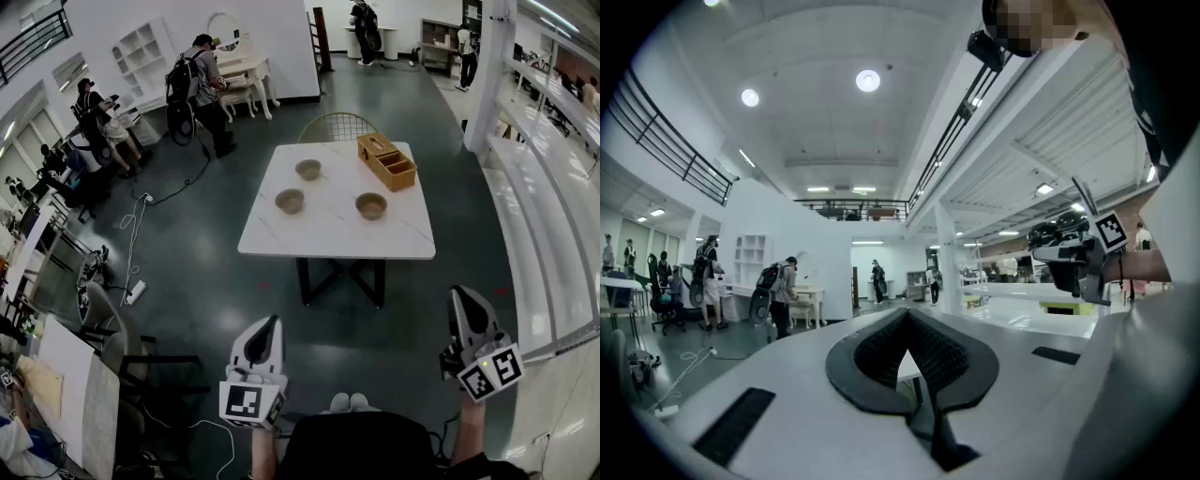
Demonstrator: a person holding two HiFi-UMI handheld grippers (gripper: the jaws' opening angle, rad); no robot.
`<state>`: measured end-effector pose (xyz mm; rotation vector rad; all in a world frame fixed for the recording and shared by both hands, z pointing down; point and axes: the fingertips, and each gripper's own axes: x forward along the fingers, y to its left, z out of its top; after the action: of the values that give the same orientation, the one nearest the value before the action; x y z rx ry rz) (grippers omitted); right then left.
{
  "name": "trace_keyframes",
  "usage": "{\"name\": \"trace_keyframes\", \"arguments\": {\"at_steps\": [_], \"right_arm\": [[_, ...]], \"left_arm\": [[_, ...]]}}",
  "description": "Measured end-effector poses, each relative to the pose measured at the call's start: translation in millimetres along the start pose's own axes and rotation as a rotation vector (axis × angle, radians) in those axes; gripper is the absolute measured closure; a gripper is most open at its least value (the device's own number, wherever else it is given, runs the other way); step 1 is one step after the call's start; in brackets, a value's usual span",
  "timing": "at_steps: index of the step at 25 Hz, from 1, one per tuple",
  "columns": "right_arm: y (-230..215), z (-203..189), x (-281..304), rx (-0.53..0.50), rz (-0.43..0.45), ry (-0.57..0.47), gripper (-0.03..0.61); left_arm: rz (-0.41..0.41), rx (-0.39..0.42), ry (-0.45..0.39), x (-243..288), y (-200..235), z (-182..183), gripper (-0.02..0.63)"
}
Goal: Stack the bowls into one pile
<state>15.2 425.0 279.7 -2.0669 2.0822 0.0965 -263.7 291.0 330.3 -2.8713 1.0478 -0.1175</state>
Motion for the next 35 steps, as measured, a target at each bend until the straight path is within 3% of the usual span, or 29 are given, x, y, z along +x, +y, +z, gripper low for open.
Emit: {"name": "trace_keyframes", "arguments": {"at_steps": [22,35], "right_arm": [[-26,-11,6,0.084,0.041,-0.007,0.565],[-36,-27,53,0.092,0.098,0.013,0.565]], "left_arm": [[0.083,-0.079,0.009,-3,-16,-4,0.6],[0.112,-0.099,0.035,31,0,-11,0.6]]}}
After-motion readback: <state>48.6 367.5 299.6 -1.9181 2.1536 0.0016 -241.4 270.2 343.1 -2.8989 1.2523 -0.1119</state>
